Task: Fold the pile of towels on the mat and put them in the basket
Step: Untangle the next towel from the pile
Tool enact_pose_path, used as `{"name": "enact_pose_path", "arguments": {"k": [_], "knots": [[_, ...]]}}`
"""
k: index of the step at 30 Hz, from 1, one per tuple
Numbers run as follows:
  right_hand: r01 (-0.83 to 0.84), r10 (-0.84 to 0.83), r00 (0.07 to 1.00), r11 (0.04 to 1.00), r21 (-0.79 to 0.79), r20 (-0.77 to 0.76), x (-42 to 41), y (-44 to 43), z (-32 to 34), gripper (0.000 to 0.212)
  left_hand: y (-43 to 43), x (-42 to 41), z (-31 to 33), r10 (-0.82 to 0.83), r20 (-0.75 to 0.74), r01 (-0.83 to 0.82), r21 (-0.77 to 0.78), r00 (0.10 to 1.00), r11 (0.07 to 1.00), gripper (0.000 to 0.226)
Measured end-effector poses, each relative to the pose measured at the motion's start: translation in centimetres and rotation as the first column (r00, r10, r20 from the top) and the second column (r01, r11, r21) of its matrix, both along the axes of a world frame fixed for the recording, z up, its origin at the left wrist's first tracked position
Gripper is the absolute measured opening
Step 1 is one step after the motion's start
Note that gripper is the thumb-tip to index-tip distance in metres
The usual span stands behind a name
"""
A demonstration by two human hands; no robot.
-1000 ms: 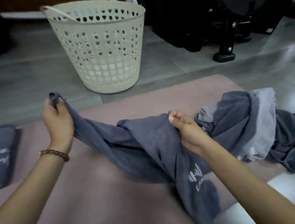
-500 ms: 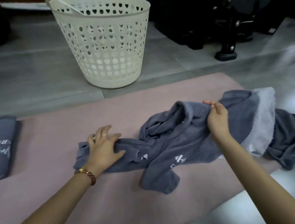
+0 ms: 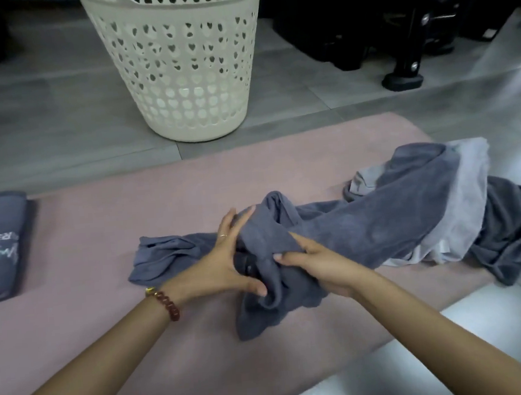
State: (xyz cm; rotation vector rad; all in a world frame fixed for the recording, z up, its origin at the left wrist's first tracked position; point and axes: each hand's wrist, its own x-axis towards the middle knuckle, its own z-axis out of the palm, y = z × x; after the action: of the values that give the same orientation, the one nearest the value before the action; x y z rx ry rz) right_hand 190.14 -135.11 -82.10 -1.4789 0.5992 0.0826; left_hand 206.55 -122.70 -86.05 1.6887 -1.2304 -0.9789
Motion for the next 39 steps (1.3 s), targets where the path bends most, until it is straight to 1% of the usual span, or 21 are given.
{"name": "enact_pose_path", "arguments": {"k": [1, 2, 3, 4, 5, 7, 10, 13, 15, 18, 20, 21, 22, 24, 26, 28, 30, 33, 36, 38, 39], "knots": [[-0.041, 0.037, 0.999, 0.992, 0.121, 0.037, 0.8, 0.7, 1.4, 0.028, 0.3, 0.2, 0.3, 0.044, 0.037, -0.042, -0.056, 0.998, 0.998, 0.114], [-0.074, 0.061, 0.995, 0.982, 0.175, 0.073, 1.7, 1.3, 2.7, 0.029, 0.7, 0.6, 0.7, 0.150, 0.091, -0.141, -0.096, 0.985, 0.985, 0.082], [-0.107, 0.088, 0.989, 0.980, 0.166, 0.116, 2.6, 1.8, 3.7, 0.031, 1.0, 1.3, 1.1, 0.294, 0.142, -0.275, -0.139, 0.945, 0.951, 0.039], [-0.141, 0.128, 0.978, 0.987, 0.071, 0.166, 3.6, 2.2, 4.5, 0.029, 1.5, 2.2, 2.0, 0.438, 0.167, -0.406, -0.194, 0.883, 0.893, 0.021], [-0.129, 0.144, 0.964, 0.988, -0.083, 0.223, 4.9, 2.5, 5.3, 0.023, 2.1, 3.4, 2.6, 0.590, 0.096, -0.552, -0.258, 0.802, 0.793, 0.028], [0.065, 0.057, 0.929, 0.947, -0.313, 0.366, 7.7, 2.4, 5.3, 0.019, 4.3, 5.7, 5.3, 0.756, -0.331, -0.823, -0.289, 0.565, 0.489, 0.033], [0.327, -0.209, 0.906, 0.897, -0.297, 0.367, 11.6, 1.5, 1.8, 0.014, 9.5, 9.5, 9.4, 0.712, -0.635, -0.940, -0.323, 0.299, 0.106, 0.023], [0.186, -0.124, 0.975, 0.907, -0.377, 0.182, 13.3, 1.8, -3.4, 0.018, 15.0, 12.3, 11.8, 0.748, -0.649, -0.928, -0.349, 0.139, -0.131, 0.036], [0.023, 0.037, 0.993, 0.871, -0.491, 0.111, 13.5, 3.1, -5.2, 0.032, 17.2, 12.6, 12.4, 0.842, -0.534, -0.882, -0.432, 0.081, -0.190, 0.020], [-0.240, 0.276, 0.960, 0.728, -0.642, -0.046, 13.7, 4.7, -7.4, 0.078, 18.0, 11.3, 10.5, 0.966, -0.239, -0.868, -0.495, 0.098, -0.035, 0.026], [-0.485, 0.357, 0.865, 0.410, -0.772, -0.353, 14.1, 5.2, -8.8, 0.104, 18.0, 9.9, 7.9, 0.988, -0.036, -0.912, -0.392, 0.148, 0.122, 0.028], [-0.546, 0.309, 0.828, 0.255, -0.798, -0.468, 14.4, 5.2, -9.1, 0.103, 18.1, 9.3, 6.5, 0.983, 0.062, -0.926, -0.328, 0.175, 0.186, 0.031], [-0.547, 0.248, 0.831, 0.207, -0.811, -0.497, 14.8, 5.2, -9.1, 0.093, 18.1, 8.6, 5.3, 0.963, 0.154, -0.930, -0.266, 0.219, 0.254, 0.036], [-0.468, 0.171, 0.884, 0.318, -0.825, -0.435, 15.4, 4.8, -7.9, 0.068, 17.2, 6.9, 3.4, 0.874, 0.291, -0.887, -0.135, 0.390, 0.441, 0.049], [-0.323, 0.111, 0.943, 0.527, -0.786, -0.313, 15.2, 3.2, -6.6, 0.050, 15.8, 5.2, 1.9, 0.725, 0.369, -0.770, -0.038, 0.581, 0.636, 0.060], [-0.045, -0.057, 0.989, 0.749, -0.661, -0.133, 13.9, 1.1, -5.1, 0.035, 14.0, 4.1, 0.9, 0.590, 0.415, -0.645, -0.008, 0.693, 0.764, 0.059], [0.353, -0.360, 0.930, 0.828, -0.436, 0.069, 11.7, -1.7, -3.1, 0.028, 11.5, 3.4, 0.9, 0.513, 0.411, -0.558, -0.013, 0.754, 0.830, 0.050], [0.822, -0.710, 0.550, 0.554, -0.134, 0.439, 7.6, -6.7, 2.2, 0.030, 6.5, 2.6, 1.6, 0.475, 0.402, -0.457, -0.146, 0.783, 0.877, 0.039], [0.969, -0.632, 0.246, 0.178, -0.172, 0.734, 2.3, -10.3, 8.0, 0.046, 1.0, 1.8, 2.8, 0.460, 0.416, -0.366, -0.288, 0.784, 0.885, 0.034], [0.969, -0.453, 0.223, 0.009, -0.245, 0.863, -1.0, -12.0, 10.7, 0.058, -2.3, 1.0, 3.7, 0.443, 0.412, -0.306, -0.359, 0.796, 0.882, 0.029], [0.942, -0.365, 0.289, -0.056, -0.330, 0.885, -2.6, -13.1, 11.3, 0.062, -3.8, 0.5, 4.0, 0.428, 0.413, -0.271, -0.387, 0.804, 0.882, 0.028]]}}
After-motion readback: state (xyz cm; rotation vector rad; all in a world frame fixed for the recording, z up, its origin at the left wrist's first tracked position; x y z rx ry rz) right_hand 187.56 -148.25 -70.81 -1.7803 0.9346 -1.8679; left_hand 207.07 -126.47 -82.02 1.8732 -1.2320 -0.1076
